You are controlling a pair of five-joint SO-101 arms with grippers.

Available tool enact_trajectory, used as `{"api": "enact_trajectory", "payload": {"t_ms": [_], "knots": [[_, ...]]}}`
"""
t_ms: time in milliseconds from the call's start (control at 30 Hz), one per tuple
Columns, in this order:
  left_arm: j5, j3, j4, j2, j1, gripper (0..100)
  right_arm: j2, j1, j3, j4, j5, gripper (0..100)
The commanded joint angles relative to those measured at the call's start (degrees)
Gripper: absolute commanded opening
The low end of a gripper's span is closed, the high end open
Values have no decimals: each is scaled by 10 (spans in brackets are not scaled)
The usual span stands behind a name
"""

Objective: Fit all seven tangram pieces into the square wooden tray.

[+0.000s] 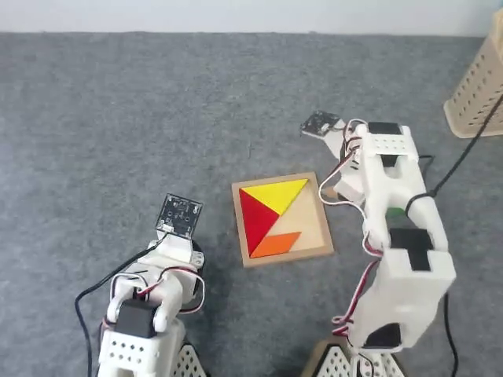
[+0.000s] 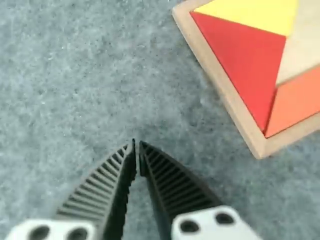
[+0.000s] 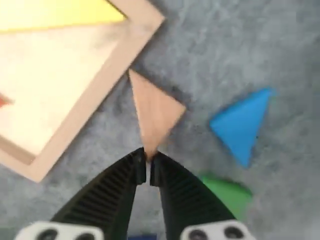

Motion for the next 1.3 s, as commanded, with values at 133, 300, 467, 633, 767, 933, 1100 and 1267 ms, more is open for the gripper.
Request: {"api": "enact_trajectory", "payload": {"t_ms": [133, 300, 467, 633, 767, 933, 1100, 1267], "knots": [[5, -10, 4, -11, -4, 12, -124, -36, 20, 34, -26, 7], [5, -10, 4, -11, -4, 12, -132, -32, 23, 44, -36, 7], [5, -10, 4, -11, -4, 12, -120, -51, 24, 38, -40, 97], [5, -10, 4, -11, -4, 12, -50, -79, 21, 32, -40, 249], [5, -10, 4, -11, -4, 12, -5, -72, 20, -5, -48, 252], [5, -10, 4, -11, -4, 12, 3, -53, 20, -26, -71, 252], [5, -10, 4, -11, -4, 12, 9, -55, 25, -28, -73, 237], [5, -10, 4, -11, -4, 12, 10, -57, 25, -32, -104, 162]]}}
